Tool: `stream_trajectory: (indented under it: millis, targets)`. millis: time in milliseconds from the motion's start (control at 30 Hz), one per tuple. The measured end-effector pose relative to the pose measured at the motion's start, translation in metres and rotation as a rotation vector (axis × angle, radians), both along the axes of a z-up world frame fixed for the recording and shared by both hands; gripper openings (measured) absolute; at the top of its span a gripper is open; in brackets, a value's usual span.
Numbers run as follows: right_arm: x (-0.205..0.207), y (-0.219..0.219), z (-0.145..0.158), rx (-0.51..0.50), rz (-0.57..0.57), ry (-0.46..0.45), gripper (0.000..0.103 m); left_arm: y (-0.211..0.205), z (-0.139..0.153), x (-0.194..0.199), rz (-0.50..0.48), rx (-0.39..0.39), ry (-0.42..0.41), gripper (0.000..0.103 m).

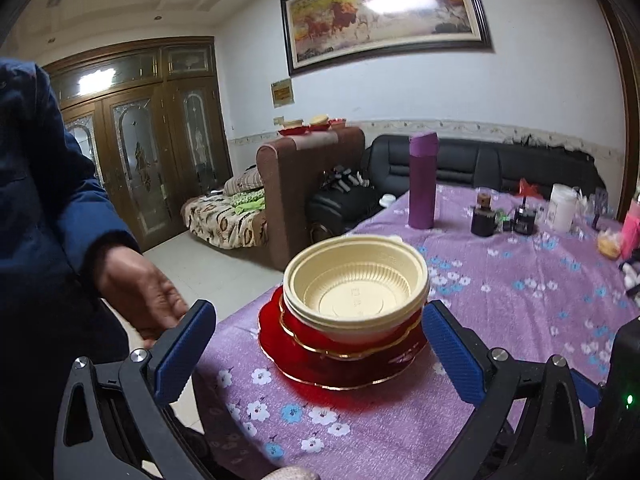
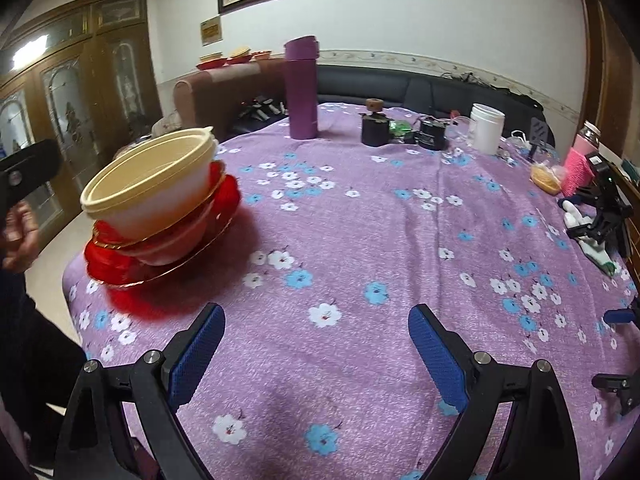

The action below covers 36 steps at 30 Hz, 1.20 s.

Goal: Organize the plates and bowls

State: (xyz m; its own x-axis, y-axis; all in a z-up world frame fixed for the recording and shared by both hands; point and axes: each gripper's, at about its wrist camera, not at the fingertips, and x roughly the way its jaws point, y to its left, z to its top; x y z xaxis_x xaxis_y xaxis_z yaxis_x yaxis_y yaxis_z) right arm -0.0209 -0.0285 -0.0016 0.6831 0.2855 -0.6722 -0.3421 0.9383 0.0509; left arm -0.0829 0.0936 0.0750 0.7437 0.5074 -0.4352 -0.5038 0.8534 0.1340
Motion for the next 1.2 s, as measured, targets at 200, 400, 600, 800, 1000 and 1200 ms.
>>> stream_trajectory:
  millis: [200, 400, 600, 800, 1000, 1200]
  targets:
    - [-0.006, 0.005, -0.003, -0.007, 0.019, 0.004, 0.095, -0.001, -0.007, 0.006, -0.004, -0.037, 0.066, 0.103]
    - [-0.007, 0.009, -0.002, -0.011, 0.028, -0.001, 0.095, 0.004, -0.018, 0.009, 0.005, -0.062, 0.110, 0.103]
    - [-0.010, 0.018, -0.008, -0.020, 0.050, 0.014, 0.095, 0.016, -0.023, 0.012, 0.005, -0.112, 0.143, 0.103]
    - [-0.013, 0.026, -0.009, -0.034, 0.070, 0.011, 0.095, 0.026, -0.031, 0.015, 0.011, -0.159, 0.173, 0.103]
    - [-0.014, 0.033, -0.013, -0.044, 0.086, 0.024, 0.095, 0.029, -0.035, 0.016, 0.004, -0.169, 0.187, 0.103]
    - [-0.018, 0.041, -0.015, -0.053, 0.112, 0.016, 0.095, 0.030, -0.040, 0.017, 0.008, -0.176, 0.198, 0.103]
